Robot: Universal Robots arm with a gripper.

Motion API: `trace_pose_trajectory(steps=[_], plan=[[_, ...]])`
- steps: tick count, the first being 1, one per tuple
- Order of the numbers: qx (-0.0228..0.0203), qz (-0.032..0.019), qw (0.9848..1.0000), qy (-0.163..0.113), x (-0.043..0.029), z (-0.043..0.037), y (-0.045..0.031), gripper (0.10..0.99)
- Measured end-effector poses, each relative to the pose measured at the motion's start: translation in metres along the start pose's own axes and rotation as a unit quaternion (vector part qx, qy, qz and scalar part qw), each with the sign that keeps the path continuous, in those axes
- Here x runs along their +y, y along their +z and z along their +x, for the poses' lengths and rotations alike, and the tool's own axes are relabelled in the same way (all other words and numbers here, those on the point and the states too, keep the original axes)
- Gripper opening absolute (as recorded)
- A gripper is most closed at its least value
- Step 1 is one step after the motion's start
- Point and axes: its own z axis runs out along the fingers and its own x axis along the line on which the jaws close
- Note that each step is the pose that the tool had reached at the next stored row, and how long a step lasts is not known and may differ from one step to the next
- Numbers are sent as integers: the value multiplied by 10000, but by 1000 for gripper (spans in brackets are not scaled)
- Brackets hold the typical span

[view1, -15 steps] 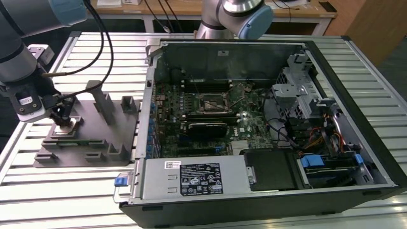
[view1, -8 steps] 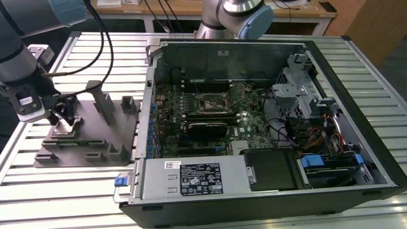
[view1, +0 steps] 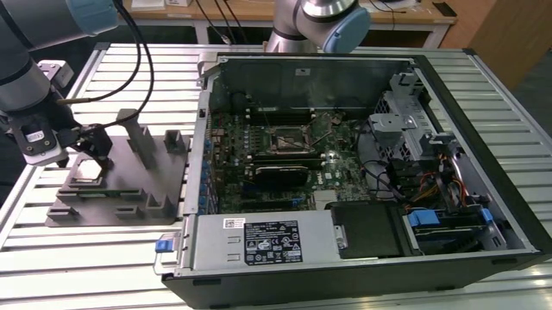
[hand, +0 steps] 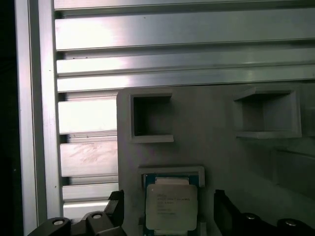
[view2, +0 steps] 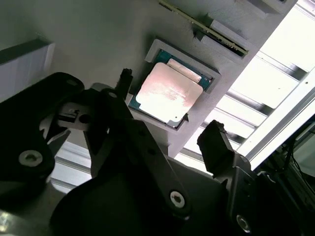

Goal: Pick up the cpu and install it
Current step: 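Pick up the cpu and move it towards the insertion slot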

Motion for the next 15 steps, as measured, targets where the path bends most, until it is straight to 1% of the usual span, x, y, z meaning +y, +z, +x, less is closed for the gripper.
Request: trace_pose_trajectory(steps=[1,4,9,15], plan=[[0,1,10000,0,0,0,0,824],[-1,1,10000,0,0,0,6,824],[5,2,10000,-23,-2,2,63,824],[16,-1,9998,-208,-5,3,135,824]])
